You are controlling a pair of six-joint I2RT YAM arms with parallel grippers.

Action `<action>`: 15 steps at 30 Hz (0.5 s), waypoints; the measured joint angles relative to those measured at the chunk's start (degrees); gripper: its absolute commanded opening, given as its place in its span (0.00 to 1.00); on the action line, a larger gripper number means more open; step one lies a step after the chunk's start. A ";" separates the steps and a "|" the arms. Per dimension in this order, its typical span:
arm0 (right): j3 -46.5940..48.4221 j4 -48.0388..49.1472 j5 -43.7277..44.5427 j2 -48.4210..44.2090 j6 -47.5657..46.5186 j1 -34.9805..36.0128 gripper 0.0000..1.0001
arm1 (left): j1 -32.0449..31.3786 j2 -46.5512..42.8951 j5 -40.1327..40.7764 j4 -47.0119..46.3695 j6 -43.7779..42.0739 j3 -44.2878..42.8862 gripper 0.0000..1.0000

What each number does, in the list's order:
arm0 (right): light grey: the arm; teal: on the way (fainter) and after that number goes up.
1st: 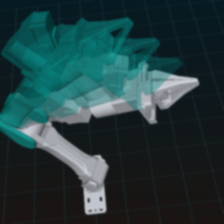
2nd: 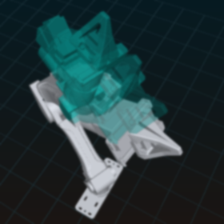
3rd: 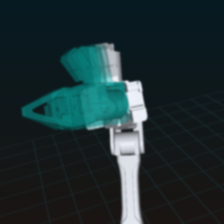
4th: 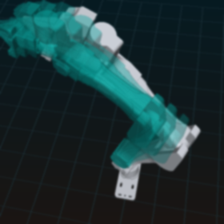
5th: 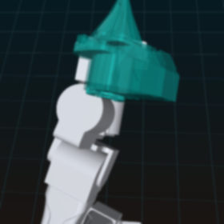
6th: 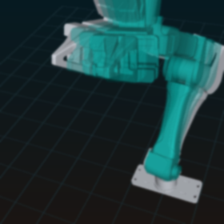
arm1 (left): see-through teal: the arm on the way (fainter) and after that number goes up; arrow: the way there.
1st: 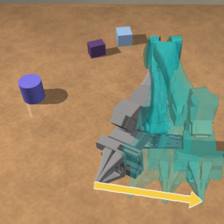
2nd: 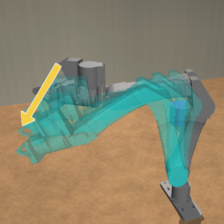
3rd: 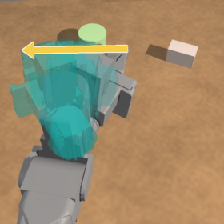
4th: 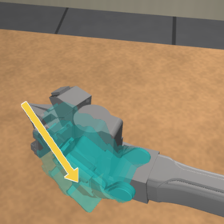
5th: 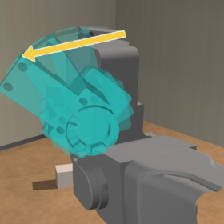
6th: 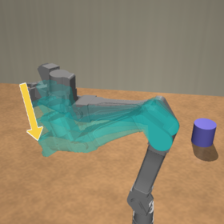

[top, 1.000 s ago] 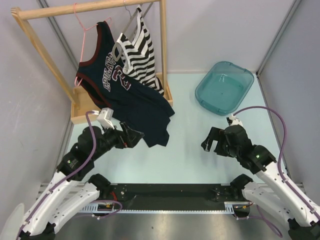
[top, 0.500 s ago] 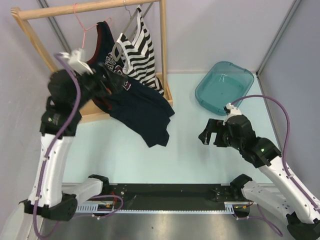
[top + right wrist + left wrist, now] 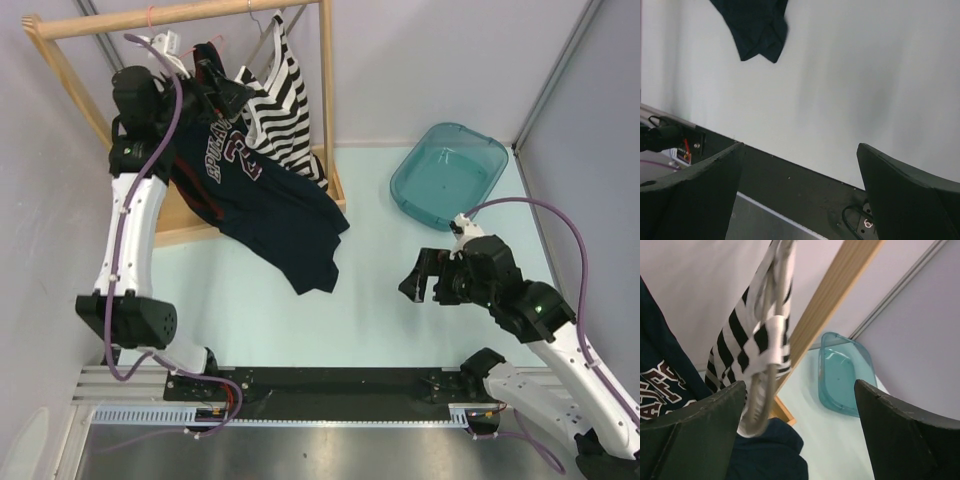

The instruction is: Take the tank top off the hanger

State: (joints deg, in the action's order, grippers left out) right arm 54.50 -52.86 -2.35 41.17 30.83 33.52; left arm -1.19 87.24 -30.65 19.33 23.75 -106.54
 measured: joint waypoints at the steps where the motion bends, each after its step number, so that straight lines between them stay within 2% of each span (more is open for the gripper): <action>1: 0.04 0.00 -0.85 -0.33 0.00 0.00 1.00 | 0.02 1.55 -0.15 -0.74 -0.13 -0.04 0.85; 3: 0.04 0.00 -2.69 -1.20 0.00 0.00 1.00 | 0.00 3.96 -0.24 -1.70 -0.37 -0.07 0.78; 4: 0.04 0.00 -3.32 -1.66 0.02 0.00 1.00 | 0.00 4.87 -0.17 -2.19 -0.42 -0.07 0.69; 5: 0.04 0.00 -3.89 -2.12 0.09 0.00 1.00 | -0.02 5.55 0.00 -2.62 -0.55 -0.07 0.66; 9: 0.02 0.00 -5.18 -3.58 0.44 0.00 1.00 | -0.59 6.40 0.96 -4.66 -1.95 -0.13 0.59; 15: 0.02 0.00 -5.81 -5.09 0.76 0.00 1.00 | -3.76 6.56 4.68 -6.25 -6.93 -2.34 0.52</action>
State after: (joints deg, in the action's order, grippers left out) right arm 54.52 -52.86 -8.16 36.07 31.59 33.52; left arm -4.95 93.80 -25.98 13.08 16.82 -108.88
